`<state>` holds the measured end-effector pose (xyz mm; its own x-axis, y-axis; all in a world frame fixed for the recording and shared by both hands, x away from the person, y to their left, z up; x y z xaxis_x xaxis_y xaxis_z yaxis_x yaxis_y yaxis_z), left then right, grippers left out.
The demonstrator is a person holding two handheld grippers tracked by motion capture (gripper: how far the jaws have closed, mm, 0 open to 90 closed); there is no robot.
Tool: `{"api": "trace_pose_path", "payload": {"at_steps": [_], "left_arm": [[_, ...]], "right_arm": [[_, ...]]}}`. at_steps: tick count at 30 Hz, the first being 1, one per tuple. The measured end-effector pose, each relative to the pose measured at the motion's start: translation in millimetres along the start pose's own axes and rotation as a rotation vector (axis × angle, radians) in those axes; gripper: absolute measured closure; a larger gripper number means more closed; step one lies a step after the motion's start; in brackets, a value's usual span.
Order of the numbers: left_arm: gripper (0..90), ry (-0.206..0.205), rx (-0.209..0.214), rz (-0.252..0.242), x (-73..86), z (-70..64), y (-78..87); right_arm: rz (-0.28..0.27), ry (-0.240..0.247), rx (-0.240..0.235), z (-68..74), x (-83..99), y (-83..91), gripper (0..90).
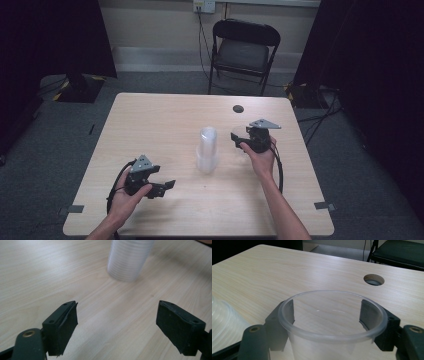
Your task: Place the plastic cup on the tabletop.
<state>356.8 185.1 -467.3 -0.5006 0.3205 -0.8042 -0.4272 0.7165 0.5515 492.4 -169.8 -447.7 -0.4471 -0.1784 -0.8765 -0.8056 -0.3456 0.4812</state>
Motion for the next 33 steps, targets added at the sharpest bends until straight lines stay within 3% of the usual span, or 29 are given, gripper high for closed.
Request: {"api": "trace_pose_path", "payload": {"at_steps": [9, 15, 26, 33], "left_arm": [[17.7, 0.012, -0.018, -0.012, 1.5, 1.8, 1.5], [17.8, -0.007, 0.004, -0.019, 1.9, 1.0, 1.8], [17.9, -0.013, -0.001, -0.012, 2.8, 1.1, 0.7], [18.0, -0.008, -0.004, -0.015, 3.0, 1.3, 1.1]], "right_arm": [[0.007, -0.018, 0.018, -5.1, 1.8, -18.2, 26.4], [0.014, -0.022, 0.019, -3.9, 4.2, -24.3, 25.7], [0.025, -0.023, 0.010, -1.4, 8.0, -25.4, 25.1], [0.023, 0.001, 0.002, -0.3, 15.4, -15.5, 28.1]]}}
Point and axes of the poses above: each handheld gripper's, and its own axes: y roughly backward along the jaws, x roughly out of its underside, z roughly to its left, the point moved 2 cm from there along -y, roughly forward along the jaws, and after that the axes turned 8 degrees about x, right-handed, at the moved point
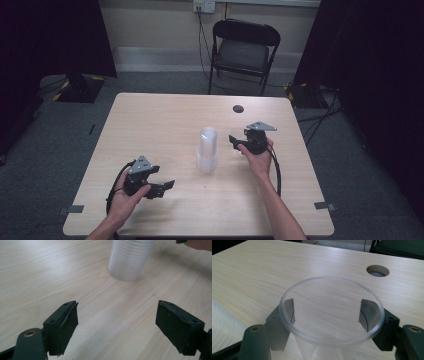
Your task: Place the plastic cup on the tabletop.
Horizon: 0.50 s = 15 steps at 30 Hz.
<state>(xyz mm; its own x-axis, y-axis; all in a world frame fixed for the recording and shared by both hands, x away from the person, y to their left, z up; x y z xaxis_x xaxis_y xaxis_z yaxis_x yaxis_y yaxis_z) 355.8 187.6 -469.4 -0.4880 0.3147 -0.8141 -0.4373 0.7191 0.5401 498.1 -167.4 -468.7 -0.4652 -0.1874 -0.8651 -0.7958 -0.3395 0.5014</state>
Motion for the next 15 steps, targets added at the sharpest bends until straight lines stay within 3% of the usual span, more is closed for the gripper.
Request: {"api": "trace_pose_path", "payload": {"at_steps": [15], "left_arm": [[18.0, 0.019, 0.004, 0.000, 0.2, 1.2, -1.9]], "right_arm": [[0.041, 0.026, -0.015, 1.1, 15.6, 10.1, 26.5]]}}
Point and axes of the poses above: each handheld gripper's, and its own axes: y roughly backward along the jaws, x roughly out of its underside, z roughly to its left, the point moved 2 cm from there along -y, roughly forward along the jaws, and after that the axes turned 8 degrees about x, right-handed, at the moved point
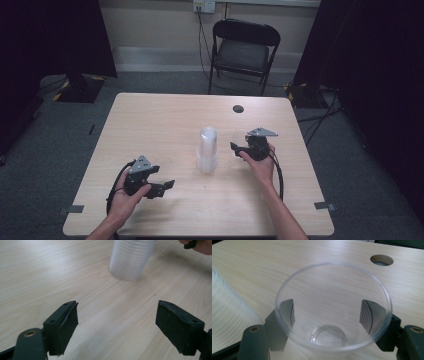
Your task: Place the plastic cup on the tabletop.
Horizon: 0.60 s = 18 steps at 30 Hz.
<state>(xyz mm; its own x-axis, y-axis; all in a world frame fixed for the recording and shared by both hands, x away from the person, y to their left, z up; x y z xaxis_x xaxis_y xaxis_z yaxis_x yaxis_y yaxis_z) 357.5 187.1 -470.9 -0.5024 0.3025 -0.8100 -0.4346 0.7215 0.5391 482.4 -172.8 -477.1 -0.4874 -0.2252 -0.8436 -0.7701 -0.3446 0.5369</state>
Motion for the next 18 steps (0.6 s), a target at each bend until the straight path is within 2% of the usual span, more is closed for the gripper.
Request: {"api": "trace_pose_path", "payload": {"at_steps": [4, 9, 18], "left_arm": [[18.1, 0.001, -0.004, 0.001, 0.1, 0.4, -0.3], [18.1, 0.005, -0.008, 0.000, 0.4, 1.6, 0.1], [18.2, 0.012, -0.029, -0.009, 1.1, 7.5, 0.9]], "right_arm": [[0.001, -0.024, -0.008, -2.5, 2.6, 0.0, 22.7], [0.032, -0.031, -0.025, -2.0, 6.3, -1.3, 17.5], [0.040, -0.047, -0.025, -8.8, 10.1, 4.8, 16.3]]}}
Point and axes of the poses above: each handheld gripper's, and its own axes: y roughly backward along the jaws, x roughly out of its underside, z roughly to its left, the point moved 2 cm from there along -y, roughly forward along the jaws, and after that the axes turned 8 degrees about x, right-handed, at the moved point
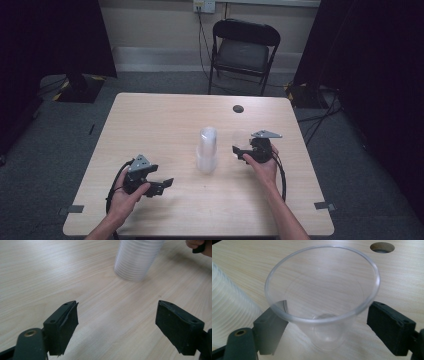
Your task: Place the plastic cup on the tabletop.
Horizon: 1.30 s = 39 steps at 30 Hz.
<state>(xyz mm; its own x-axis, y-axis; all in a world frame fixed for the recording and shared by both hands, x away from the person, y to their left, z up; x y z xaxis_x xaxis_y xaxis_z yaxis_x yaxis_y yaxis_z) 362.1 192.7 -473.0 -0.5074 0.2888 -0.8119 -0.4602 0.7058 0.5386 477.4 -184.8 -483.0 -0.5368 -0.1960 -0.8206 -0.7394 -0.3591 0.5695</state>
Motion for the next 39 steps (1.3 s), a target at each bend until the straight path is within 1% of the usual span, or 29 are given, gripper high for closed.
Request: {"api": "trace_pose_path", "payload": {"at_steps": [2, 3, 8, 10, 14, 15, 17, 18, 19, 22, 24, 26, 27, 28, 29, 33, 34, 35, 36, 37, 39], "left_arm": [[18.1, 0.004, 0.001, -0.003, 0.0, 0.6, 0.0], [18.2, 0.010, -0.006, -0.003, 0.0, 2.5, 0.4], [18.1, 0.009, -0.016, -0.008, 0.0, 5.3, 1.3], [18.2, 0.009, -0.007, -0.016, -0.6, 6.9, 1.7], [17.5, 0.015, -0.011, -0.013, -2.0, 9.3, 2.4], [17.3, 0.023, -0.012, -0.011, -2.2, 10.1, 2.7], [17.3, 0.024, -0.018, -0.013, -2.1, 11.1, 3.2], [17.2, 0.024, -0.023, -0.011, -1.9, 11.8, 3.6], [17.3, 0.028, -0.031, -0.013, -1.7, 12.2, 4.2], [17.3, 0.024, -0.039, -0.012, -1.6, 12.6, 5.7], [17.5, 0.030, -0.049, -0.021, -1.2, 12.2, 7.9], [17.5, 0.029, -0.049, -0.020, -0.9, 12.0, 8.4], [17.5, 0.018, -0.051, -0.010, 0.0, 12.1, 9.1], [17.7, 0.018, -0.051, -0.010, 0.0, 12.1, 9.1], [18.0, 0.021, -0.047, -0.010, 1.9, 12.1, 7.9], [18.2, 0.023, -0.051, -0.006, 3.2, 13.2, 8.9], [18.2, 0.023, -0.051, -0.006, 3.2, 13.2, 8.9], [18.2, 0.028, -0.052, -0.013, 2.9, 13.1, 9.9], [18.2, 0.028, -0.052, -0.013, 2.9, 13.1, 9.9], [18.2, 0.028, -0.057, -0.015, 3.1, 13.0, 10.8], [18.2, 0.027, -0.059, -0.011, 4.0, 13.0, 11.7]], "right_arm": [[0.001, -0.001, 0.002, -0.2, 0.8, 1.1, 16.3], [0.007, 0.005, 0.001, -0.7, 2.7, 3.0, 16.1], [0.010, 0.006, 0.001, -2.4, 4.9, 8.4, 15.9], [0.004, 0.002, 0.001, -5.5, 5.1, 14.7, 16.1], [0.010, 0.001, 0.003, -7.8, 7.0, 21.2, 16.1], [0.016, -0.002, 0.000, -9.5, 7.8, 25.2, 16.0], [0.013, 0.000, -0.001, -10.1, 7.9, 26.7, 16.1], [0.005, -0.011, -0.002, -10.7, 8.5, 32.8, 17.9], [0.004, -0.011, -0.004, -10.5, 9.0, 34.3, 17.9], [0.009, -0.003, -0.008, -9.6, 12.2, 39.6, 18.2], [0.012, -0.011, -0.011, -9.3, 14.1, 43.6, 18.6], [0.016, -0.016, -0.016, -9.1, 14.7, 46.2, 18.6], [0.002, -0.035, -0.044, -8.6, 15.4, 52.4, 18.9], [0.002, -0.035, -0.044, -8.6, 15.4, 52.4, 18.9], [-0.001, -0.030, -0.041, -7.0, 16.1, 59.7, 19.0], [-0.001, -0.024, -0.038, -5.0, 18.8, 72.5, 19.0], [-0.003, -0.022, -0.042, -4.8, 19.7, 74.8, 18.9], [-0.008, -0.028, -0.057, -4.4, 21.5, 79.9, 18.9], [-0.008, -0.028, -0.057, -4.4, 21.5, 79.9, 18.9], [-0.010, -0.028, -0.065, -4.4, 23.4, 85.4, 18.9], [-0.010, -0.026, -0.063, -3.9, 25.2, 91.9, 18.9]]}}
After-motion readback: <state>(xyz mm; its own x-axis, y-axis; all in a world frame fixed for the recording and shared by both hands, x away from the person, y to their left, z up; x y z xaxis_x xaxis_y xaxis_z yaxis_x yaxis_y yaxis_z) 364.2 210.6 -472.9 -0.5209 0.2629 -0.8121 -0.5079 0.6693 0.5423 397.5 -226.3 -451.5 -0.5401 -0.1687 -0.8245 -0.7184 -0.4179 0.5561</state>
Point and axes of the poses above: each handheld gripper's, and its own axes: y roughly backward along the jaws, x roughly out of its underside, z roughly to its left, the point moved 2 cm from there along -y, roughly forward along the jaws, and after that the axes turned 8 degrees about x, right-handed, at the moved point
